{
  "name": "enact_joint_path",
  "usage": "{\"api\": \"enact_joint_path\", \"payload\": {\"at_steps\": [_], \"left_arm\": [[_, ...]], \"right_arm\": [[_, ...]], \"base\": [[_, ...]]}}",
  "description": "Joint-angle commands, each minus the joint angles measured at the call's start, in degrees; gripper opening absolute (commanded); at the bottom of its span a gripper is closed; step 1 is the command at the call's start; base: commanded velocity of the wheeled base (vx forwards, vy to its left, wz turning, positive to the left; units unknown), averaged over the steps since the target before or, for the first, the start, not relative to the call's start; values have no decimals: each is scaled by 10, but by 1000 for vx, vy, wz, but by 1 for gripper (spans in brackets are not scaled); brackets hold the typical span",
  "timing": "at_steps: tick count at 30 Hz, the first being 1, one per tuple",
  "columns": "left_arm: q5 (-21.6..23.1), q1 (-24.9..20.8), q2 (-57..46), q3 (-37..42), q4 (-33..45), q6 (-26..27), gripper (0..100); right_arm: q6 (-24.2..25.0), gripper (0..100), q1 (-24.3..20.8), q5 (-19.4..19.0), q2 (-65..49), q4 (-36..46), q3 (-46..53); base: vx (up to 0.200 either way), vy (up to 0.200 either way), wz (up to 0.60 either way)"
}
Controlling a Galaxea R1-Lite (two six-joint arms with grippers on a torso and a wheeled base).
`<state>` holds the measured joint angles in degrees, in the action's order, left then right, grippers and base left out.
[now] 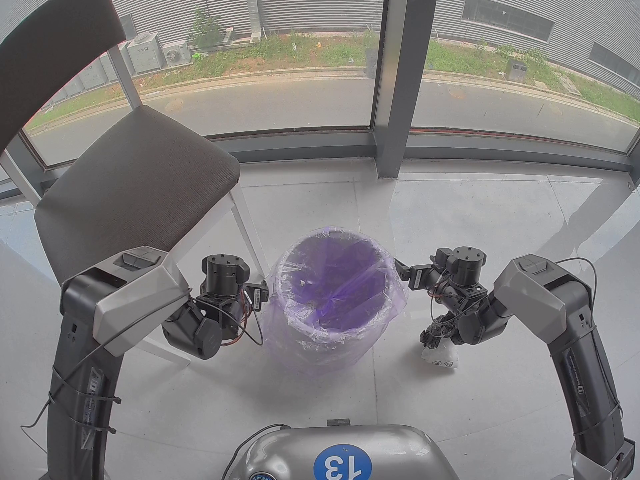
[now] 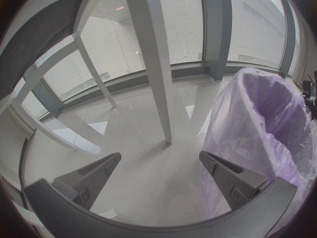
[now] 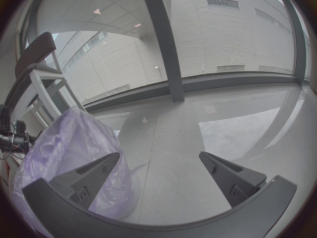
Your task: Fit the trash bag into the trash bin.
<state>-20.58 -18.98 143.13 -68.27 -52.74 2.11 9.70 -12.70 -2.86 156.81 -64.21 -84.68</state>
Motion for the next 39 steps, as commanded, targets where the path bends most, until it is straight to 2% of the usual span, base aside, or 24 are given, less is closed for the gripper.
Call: {"api": "enact_joint_path", "payload": {"at_steps": [1, 7, 8, 9, 10, 12, 13, 14, 20, 23, 28, 36, 39], "left_arm": [[2, 9, -77, 81, -38, -3, 100], [12, 13, -104, 159, -108, -33, 100], [38, 11, -117, 204, -134, -35, 100], [38, 11, -117, 204, -134, -35, 100], [86, 11, -133, 258, -161, -35, 100], [141, 14, -147, 315, -187, -33, 100], [141, 14, -147, 315, -187, -33, 100], [179, 16, -151, 353, -204, -29, 100], [239, 15, -135, 413, -229, -29, 100], [259, 15, -115, 416, -240, -29, 100], [261, 12, -70, 400, -263, -29, 100], [243, 11, 17, 274, -268, -31, 100], [245, 11, 33, 229, -228, -31, 100]], "right_arm": [[-1, 100, 27, 5, -64, 0, 36], [-5, 100, 29, 5, -147, 11, 123], [-7, 100, 27, -1, -171, 12, 166], [-7, 100, 27, -1, -171, 12, 166], [-7, 100, 24, -7, -189, 12, 211], [-14, 100, 19, -19, -199, 9, 249], [-14, 100, 19, -19, -199, 9, 249], [-22, 100, 13, -28, -201, 10, 276], [-72, 100, -18, -35, -197, 8, 344], [-82, 100, -28, -43, -187, 8, 350], [-84, 100, -38, -44, -162, 6, 334], [-85, 100, -46, -44, -109, 11, 275], [-85, 100, -45, -47, -99, 33, 256]], "base": [[0, 0, 0], [0, 0, 0], [0, 0, 0], [0, 0, 0], [0, 0, 0], [0, 0, 0], [0, 0, 0], [0, 0, 0], [0, 0, 0], [0, 0, 0], [0, 0, 0], [0, 0, 0], [0, 0, 0]]}}
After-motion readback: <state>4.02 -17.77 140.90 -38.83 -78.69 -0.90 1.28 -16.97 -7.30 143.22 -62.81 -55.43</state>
